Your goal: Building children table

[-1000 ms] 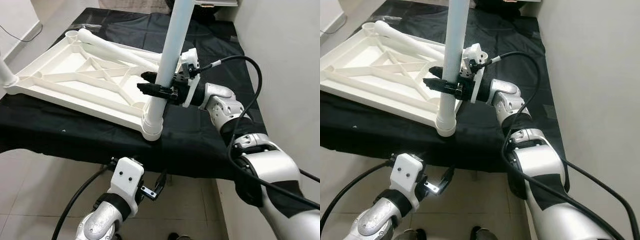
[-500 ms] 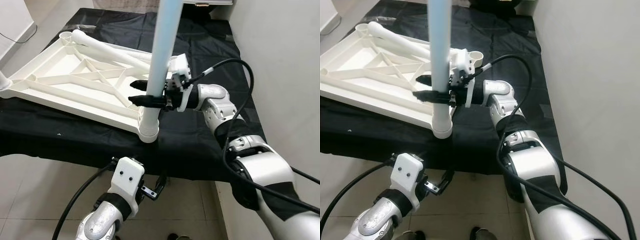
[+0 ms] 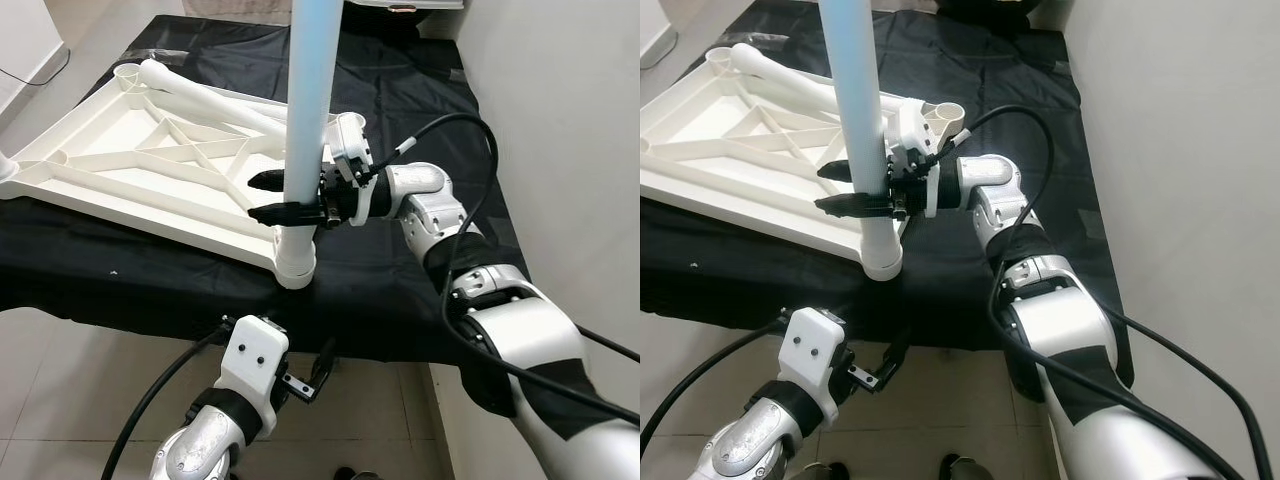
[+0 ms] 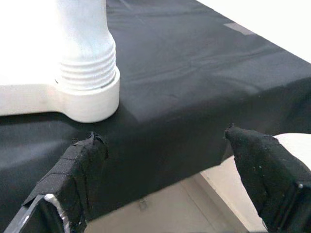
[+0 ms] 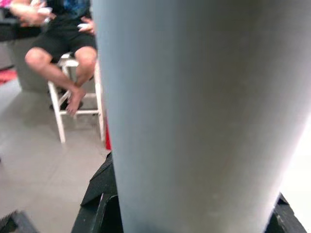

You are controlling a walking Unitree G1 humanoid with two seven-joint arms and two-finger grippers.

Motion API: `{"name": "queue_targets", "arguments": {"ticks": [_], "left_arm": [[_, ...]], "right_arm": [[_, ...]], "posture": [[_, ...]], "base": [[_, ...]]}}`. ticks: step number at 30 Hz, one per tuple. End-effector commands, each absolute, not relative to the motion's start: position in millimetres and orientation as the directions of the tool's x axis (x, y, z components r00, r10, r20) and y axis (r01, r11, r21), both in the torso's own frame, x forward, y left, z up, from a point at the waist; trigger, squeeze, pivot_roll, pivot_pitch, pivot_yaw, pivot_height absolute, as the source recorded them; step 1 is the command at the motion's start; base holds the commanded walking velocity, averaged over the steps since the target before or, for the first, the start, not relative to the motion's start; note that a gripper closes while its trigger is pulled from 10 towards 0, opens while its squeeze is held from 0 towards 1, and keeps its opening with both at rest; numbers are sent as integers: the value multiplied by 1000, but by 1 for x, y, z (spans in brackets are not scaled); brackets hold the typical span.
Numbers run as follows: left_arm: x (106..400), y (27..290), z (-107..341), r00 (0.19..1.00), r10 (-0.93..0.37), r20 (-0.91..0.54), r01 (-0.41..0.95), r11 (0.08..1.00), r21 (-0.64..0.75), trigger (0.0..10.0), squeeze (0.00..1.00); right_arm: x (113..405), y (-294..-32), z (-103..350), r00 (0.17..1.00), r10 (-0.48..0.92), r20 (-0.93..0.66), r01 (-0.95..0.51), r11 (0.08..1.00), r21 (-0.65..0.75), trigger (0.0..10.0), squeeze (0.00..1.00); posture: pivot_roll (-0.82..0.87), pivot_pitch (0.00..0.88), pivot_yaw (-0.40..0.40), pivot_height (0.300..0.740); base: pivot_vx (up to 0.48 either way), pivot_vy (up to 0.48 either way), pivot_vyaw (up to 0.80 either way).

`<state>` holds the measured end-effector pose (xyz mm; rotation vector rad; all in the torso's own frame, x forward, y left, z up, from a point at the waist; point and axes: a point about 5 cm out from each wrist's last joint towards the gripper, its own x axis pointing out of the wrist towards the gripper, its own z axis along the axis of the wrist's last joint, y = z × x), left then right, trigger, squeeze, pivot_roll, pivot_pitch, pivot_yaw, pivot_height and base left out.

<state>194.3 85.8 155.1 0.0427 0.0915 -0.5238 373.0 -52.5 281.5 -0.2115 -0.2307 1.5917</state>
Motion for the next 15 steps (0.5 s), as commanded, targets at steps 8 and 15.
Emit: {"name": "queue_targets", "arguments": {"ticks": [8,15], "left_arm": [[188,84,156,861,-495,-112,500,866,18,10000,0],[187,84,157,864,-492,-112,496,868,15,10000,0]], "right_arm": [[371,-51,249,-75,997,29,-994,-72,-82,10000,0],[367,-50,238,-111,994,-25,-990,-113,-82,10000,0]], "posture": [[146,289,-113,740],[146,295,-115,740]], "base": [[0,0,0],[0,0,0]]}}
